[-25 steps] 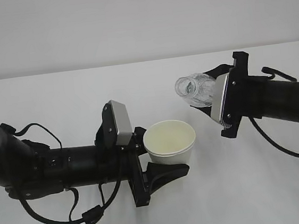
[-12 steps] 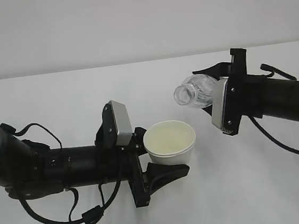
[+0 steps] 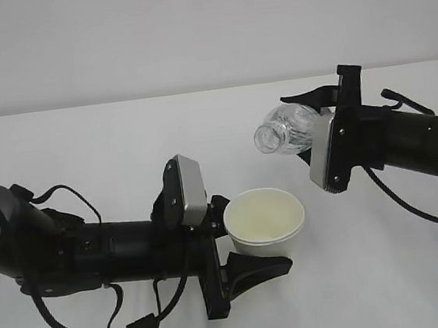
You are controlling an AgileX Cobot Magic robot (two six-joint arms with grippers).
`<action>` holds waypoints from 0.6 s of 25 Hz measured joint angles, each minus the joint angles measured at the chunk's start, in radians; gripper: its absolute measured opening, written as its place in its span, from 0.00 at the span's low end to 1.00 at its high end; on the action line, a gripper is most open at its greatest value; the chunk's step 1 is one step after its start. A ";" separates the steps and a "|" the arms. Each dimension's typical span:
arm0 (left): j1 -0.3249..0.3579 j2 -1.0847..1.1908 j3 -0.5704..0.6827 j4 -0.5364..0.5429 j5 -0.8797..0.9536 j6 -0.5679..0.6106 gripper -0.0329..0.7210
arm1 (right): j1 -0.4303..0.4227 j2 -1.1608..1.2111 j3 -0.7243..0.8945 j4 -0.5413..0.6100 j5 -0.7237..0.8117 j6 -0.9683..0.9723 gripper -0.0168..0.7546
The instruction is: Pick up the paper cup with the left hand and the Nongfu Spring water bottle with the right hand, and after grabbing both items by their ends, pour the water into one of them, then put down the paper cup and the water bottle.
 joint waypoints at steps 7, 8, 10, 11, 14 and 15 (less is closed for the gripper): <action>-0.004 0.000 0.000 -0.028 0.000 0.000 0.68 | 0.000 0.000 0.000 0.007 -0.011 -0.052 0.62; -0.004 0.000 0.000 -0.034 0.000 0.000 0.68 | 0.000 0.000 0.000 0.009 -0.011 -0.062 0.62; -0.004 0.000 0.000 -0.046 0.000 0.000 0.68 | 0.000 0.000 0.000 0.009 -0.011 -0.074 0.62; -0.004 0.000 0.000 -0.055 0.000 0.000 0.68 | 0.000 0.000 0.000 0.011 -0.011 -0.078 0.62; -0.004 0.000 0.000 -0.067 0.000 0.009 0.68 | 0.000 0.000 0.000 0.019 -0.020 -0.087 0.62; -0.004 0.000 0.000 -0.069 0.000 0.016 0.68 | 0.000 0.000 0.000 0.022 -0.028 -0.088 0.62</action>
